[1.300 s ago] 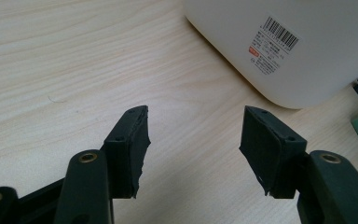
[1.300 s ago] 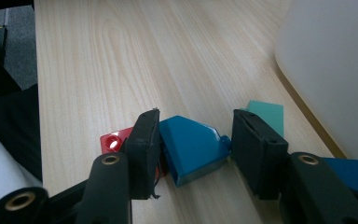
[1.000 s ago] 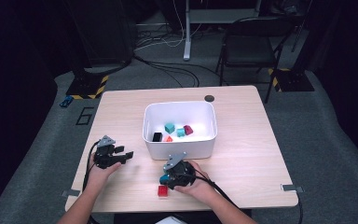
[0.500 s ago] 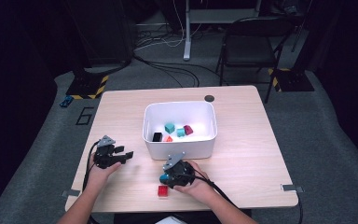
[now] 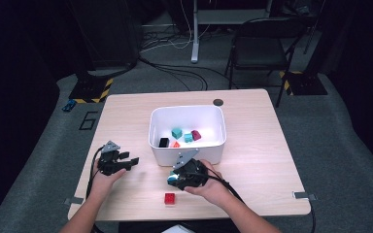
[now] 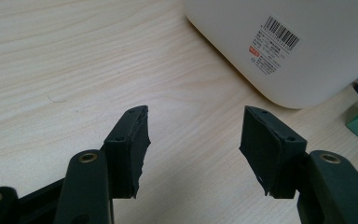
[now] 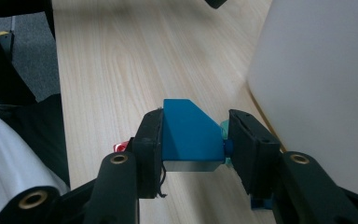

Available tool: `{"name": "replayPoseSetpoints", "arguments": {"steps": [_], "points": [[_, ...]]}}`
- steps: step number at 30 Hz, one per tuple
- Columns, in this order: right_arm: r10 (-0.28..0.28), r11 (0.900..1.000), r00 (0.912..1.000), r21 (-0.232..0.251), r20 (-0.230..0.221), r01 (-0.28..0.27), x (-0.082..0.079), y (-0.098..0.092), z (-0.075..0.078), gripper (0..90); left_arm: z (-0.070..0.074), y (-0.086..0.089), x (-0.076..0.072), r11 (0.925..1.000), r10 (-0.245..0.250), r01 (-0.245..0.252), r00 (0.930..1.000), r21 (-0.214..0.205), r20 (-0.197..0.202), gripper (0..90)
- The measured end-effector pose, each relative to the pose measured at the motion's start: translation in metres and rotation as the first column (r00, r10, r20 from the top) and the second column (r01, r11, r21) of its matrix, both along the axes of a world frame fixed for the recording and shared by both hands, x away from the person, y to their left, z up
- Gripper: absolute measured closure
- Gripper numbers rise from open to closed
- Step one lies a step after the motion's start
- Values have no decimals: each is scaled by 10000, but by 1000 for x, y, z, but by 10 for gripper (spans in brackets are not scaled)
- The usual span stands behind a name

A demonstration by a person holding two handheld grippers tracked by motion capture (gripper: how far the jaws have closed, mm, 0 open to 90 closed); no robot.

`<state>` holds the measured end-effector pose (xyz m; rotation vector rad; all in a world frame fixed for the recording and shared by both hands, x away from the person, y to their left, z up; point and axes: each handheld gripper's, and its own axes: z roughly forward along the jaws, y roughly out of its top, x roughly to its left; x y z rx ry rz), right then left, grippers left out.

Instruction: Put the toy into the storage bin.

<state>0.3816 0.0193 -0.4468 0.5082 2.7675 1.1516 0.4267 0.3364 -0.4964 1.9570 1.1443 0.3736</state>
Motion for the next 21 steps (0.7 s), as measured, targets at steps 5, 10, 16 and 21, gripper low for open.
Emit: {"name": "replayPoseSetpoints", "arguments": {"steps": [5, 10, 16, 21], "points": [[-29, 10000, 9999, 29, -149, 29, 2, -5, 16, 566, 0, 0, 0, 10000, 10, -10, 10000, -10, -1, 413], [-32, 9999, 9999, 110, -163, 34, 5, -11, 36, 566, 0, 0, 0, 10000, -7, 7, 10000, 3, -18, 413], [-245, 9991, 9996, 357, -108, 249, 13, -19, 66, 567, 0, 0, 0, 10000, -23, 23, 10000, 17, -22, 414], [-352, 9987, 9993, 377, 113, 348, 21, -22, 87, 566, 0, 0, 0, 10000, -4, 4, 10000, -1, -2, 413]]}}
